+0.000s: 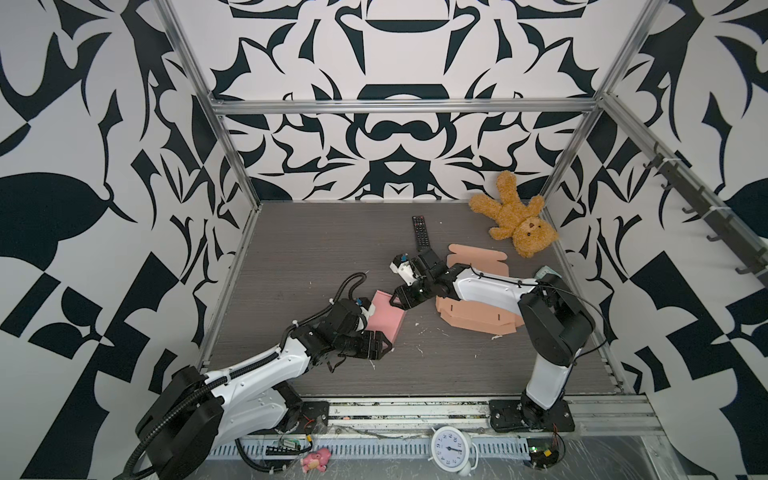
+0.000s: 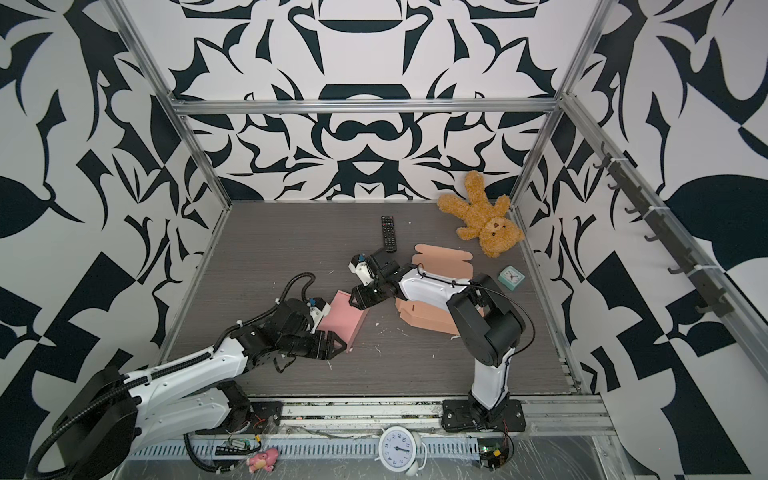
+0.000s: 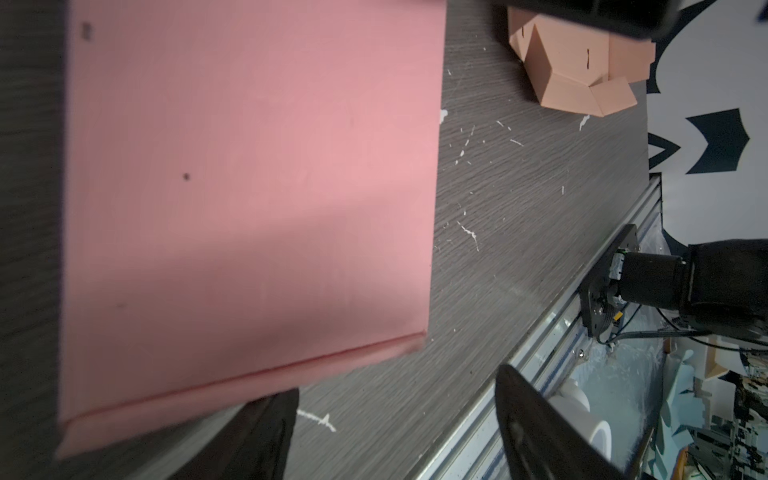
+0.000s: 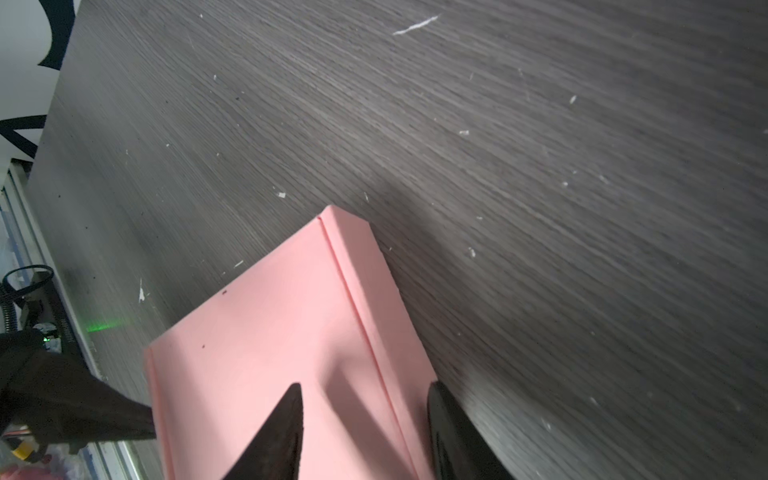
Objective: Fold the paper box
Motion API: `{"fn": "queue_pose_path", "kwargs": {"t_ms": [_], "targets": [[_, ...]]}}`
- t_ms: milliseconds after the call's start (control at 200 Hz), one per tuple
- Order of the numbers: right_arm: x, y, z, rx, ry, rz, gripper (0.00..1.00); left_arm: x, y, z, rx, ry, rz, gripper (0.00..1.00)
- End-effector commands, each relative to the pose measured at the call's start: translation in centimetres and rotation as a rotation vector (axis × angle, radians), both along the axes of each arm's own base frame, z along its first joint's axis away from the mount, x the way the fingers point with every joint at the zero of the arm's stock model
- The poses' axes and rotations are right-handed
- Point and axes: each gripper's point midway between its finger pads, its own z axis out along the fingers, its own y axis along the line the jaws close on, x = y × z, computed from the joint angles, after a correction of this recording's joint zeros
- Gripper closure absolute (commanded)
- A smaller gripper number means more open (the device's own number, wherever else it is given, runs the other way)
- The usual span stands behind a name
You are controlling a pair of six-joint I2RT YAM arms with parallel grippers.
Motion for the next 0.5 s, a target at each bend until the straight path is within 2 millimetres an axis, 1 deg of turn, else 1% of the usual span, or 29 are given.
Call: {"fn": "queue_pose_path", "kwargs": {"t_ms": [0,300,495], "targets": [[-1.5,0.6,1.3,0.043,0.021,0.023,0.51,1.7,0.1,1.4,-0.040,-0.074,0.022,0.23],[-2.1,0.4,0.9,0.056,0.040,0.015,0.51,3.9,1.2,1.5,-0.038,-0.086,0.073,0.23],[-2.3,0.6,1.2,0.074,0.040,0.013,0.51,5.4,1.8,1.5,-0.042,-0.081,0.117,0.23]]}}
